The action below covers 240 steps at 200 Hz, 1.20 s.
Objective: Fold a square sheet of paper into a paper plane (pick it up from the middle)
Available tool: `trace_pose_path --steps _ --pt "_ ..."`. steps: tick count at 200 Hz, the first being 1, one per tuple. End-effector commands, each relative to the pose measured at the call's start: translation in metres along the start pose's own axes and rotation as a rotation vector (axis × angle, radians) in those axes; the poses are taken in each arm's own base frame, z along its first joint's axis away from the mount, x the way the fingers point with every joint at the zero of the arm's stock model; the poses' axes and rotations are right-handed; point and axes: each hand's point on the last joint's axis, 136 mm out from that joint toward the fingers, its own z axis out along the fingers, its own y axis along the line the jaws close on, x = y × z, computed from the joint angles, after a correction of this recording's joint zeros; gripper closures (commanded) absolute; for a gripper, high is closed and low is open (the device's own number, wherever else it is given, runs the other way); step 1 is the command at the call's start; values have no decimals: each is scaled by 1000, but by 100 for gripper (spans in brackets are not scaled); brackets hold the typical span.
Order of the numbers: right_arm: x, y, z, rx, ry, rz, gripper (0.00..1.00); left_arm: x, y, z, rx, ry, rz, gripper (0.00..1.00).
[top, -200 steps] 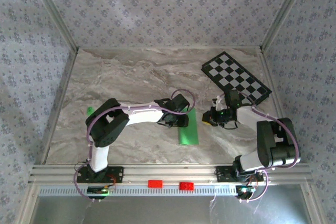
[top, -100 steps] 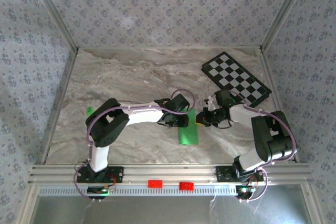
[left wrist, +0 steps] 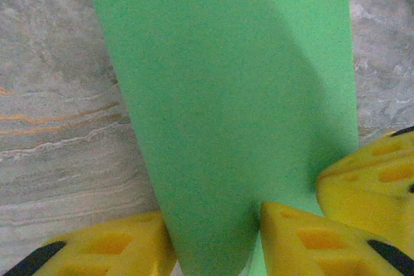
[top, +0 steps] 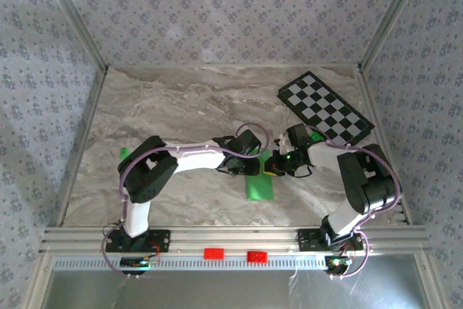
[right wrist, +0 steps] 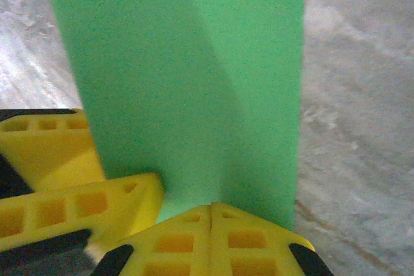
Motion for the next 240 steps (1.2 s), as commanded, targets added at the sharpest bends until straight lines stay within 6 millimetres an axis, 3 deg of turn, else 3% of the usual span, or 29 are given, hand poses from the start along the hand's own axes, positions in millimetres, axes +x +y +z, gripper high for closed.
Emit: trace_pose_path --steps 1,15,42,86,121,145,173,193,222,240 --pt "11 -24 7 83 31 36 100 29 57 46 -170 71 -12 59" --pt "19 -39 9 150 50 40 100 30 56 46 -167 72 -12 59" --pt "21 -49 10 219 41 47 100 25 51 44 -156 60 -10 59" --pt "17 -48 9 245 13 24 100 9 40 27 -129 11 -10 56" --pt "19 -45 15 220 0 33 100 -16 26 -11 -73 -82 -20 51" --pt "19 -34 23 151 -7 49 100 -29 32 -40 -52 -148 -50 46" --pt "20 -37 24 195 -12 35 100 -37 35 -69 -4 -207 -67 46" --pt "23 -38 26 189 0 19 100 -42 20 -81 109 -216 -54 62" --pt "25 -43 25 211 16 16 100 -46 -12 -83 320 -161 -37 94" --pt "25 -44 24 216 19 18 100 -44 -26 -79 403 -110 -26 100"
